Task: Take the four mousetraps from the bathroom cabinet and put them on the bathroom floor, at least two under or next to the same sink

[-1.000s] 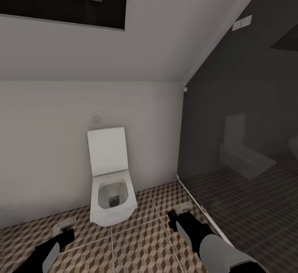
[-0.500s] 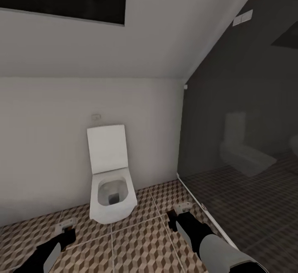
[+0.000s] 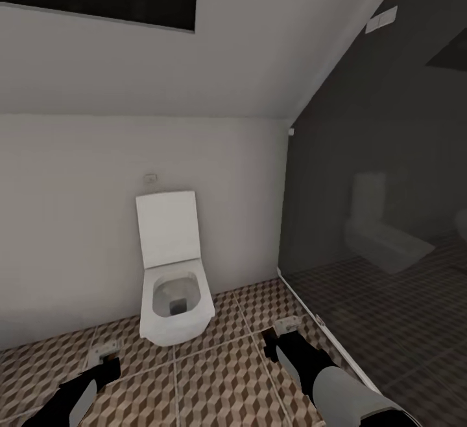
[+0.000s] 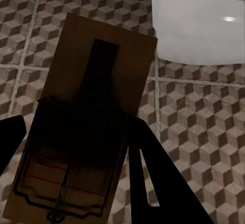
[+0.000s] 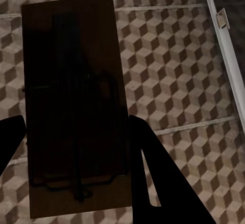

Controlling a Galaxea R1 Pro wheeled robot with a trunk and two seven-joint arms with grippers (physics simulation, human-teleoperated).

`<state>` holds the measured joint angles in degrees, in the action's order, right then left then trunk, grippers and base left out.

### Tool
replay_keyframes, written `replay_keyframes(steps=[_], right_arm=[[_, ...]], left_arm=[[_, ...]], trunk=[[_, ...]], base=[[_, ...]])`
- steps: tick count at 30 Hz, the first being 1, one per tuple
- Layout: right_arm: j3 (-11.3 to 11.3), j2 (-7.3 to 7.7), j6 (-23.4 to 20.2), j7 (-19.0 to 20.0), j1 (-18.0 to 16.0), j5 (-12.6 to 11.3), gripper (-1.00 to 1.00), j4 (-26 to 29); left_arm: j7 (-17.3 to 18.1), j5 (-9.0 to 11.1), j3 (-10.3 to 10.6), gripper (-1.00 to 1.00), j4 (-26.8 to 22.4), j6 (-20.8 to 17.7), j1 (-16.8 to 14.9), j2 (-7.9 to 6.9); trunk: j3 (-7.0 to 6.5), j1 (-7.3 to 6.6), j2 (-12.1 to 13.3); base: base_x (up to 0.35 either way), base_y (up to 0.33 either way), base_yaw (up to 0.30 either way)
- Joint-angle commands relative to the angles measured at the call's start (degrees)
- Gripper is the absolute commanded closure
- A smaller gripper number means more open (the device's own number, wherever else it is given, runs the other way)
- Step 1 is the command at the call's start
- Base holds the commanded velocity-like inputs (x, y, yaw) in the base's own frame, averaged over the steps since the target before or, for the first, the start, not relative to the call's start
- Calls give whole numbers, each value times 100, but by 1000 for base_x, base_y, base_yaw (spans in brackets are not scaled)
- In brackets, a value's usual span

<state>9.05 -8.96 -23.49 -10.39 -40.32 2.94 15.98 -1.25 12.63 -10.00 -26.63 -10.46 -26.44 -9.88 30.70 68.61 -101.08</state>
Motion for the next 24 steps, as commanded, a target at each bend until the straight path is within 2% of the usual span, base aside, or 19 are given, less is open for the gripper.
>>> replay_keyframes(steps=[1, 11, 24], right_arm=[[26, 0, -39, -4, -2, 13, 100, 10], [37, -33, -33, 1, -2, 27, 100, 6], [31, -54, -33, -8, -2, 11, 100, 10]], left_arm=[[37, 60, -3, 100, -14, -35, -1, 0], [448, 50, -2, 100, -1, -41, -1, -30], [528, 54, 6, 100, -8, -41, -1, -6]], trunk=[[25, 22, -45], [204, 242, -446], [438, 527, -967]], base=[[0, 0, 0], [0, 0, 0], [0, 0, 0]])
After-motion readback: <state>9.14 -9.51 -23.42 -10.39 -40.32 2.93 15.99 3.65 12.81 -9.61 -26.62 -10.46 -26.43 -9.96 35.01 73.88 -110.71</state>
